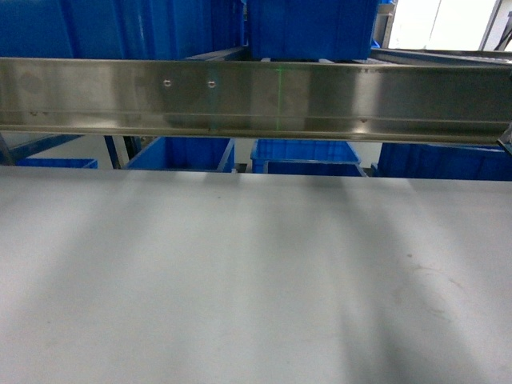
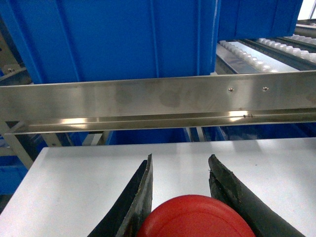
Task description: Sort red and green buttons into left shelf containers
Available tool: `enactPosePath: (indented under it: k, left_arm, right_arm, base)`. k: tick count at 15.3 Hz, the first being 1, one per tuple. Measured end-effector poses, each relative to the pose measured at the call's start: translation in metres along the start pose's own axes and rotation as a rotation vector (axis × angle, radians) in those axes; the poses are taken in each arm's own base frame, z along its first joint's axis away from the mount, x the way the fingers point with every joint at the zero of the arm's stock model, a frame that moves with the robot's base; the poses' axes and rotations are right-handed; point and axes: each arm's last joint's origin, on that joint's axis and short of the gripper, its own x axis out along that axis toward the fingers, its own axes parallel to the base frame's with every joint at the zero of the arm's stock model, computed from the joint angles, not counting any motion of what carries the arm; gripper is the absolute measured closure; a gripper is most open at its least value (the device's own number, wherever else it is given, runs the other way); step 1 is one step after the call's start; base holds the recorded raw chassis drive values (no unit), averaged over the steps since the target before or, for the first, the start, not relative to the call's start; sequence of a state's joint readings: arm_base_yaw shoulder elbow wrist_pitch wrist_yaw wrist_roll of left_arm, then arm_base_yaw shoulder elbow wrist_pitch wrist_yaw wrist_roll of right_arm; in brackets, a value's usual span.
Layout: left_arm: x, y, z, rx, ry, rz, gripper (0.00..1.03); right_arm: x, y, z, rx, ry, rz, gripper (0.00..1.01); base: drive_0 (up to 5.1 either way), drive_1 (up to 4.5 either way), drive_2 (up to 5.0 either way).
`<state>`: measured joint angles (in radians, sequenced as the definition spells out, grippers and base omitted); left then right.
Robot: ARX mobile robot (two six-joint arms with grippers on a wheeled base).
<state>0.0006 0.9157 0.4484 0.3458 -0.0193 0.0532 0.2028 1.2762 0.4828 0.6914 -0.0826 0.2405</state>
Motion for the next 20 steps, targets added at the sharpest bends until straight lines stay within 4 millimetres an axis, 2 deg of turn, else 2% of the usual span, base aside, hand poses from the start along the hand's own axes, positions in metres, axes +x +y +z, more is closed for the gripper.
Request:
enactPosePath:
  k: [10, 20]
  left_arm:
    - [0.0, -0.0001, -0.0001, 0.0, 0.001, 0.0, 0.72]
    - [0.0, -0.0002, 0.0, 0.001, 0.001, -0.001, 0.72]
  right_arm:
    - [0.0001, -0.0001, -0.0004, 0.0, 0.003, -0.001, 0.74]
    - [0.0001, -0.0001, -0.0002, 0.0, 0.001, 0.0, 0.74]
  base:
    - [0.0, 0.0, 0.0]
    - [-4.8, 1.09, 3.5]
